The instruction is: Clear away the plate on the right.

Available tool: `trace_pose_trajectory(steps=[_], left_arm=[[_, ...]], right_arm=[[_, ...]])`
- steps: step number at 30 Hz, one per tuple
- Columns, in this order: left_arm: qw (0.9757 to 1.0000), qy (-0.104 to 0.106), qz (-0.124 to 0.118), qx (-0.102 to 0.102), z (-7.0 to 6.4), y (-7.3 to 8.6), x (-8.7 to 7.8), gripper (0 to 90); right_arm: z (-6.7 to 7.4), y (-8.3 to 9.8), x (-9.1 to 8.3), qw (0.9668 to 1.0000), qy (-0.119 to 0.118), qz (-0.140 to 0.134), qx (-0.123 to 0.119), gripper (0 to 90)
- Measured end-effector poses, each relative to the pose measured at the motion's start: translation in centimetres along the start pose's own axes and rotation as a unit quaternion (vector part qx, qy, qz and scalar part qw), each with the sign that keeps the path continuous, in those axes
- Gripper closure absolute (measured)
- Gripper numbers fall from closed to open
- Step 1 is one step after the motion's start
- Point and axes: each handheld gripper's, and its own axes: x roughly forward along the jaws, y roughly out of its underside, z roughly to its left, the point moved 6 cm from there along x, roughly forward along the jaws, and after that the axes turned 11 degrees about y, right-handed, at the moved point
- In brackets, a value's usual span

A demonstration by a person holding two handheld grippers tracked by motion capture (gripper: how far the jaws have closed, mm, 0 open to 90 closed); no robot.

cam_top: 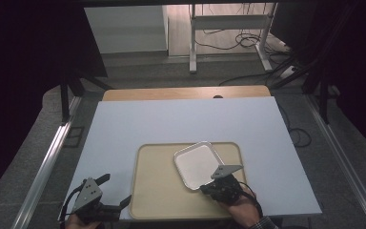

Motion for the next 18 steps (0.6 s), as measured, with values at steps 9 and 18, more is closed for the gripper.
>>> trace_pose_trajectory(steps=[9, 18], left_arm=[[1.0000, 0.000, -0.001, -0.001, 0.0, 0.0, 0.0, 0.0], [1.0000, 0.001, 0.000, 0.001, 0.0, 0.0, 0.0, 0.0]], right_arm=[[0.4, -0.9, 1.0, 0.9999, -0.010, -0.008, 0.003, 89.9], [0.7, -1.8, 2.2, 0.9998, -0.012, -0.016, -0.007, 89.9]])
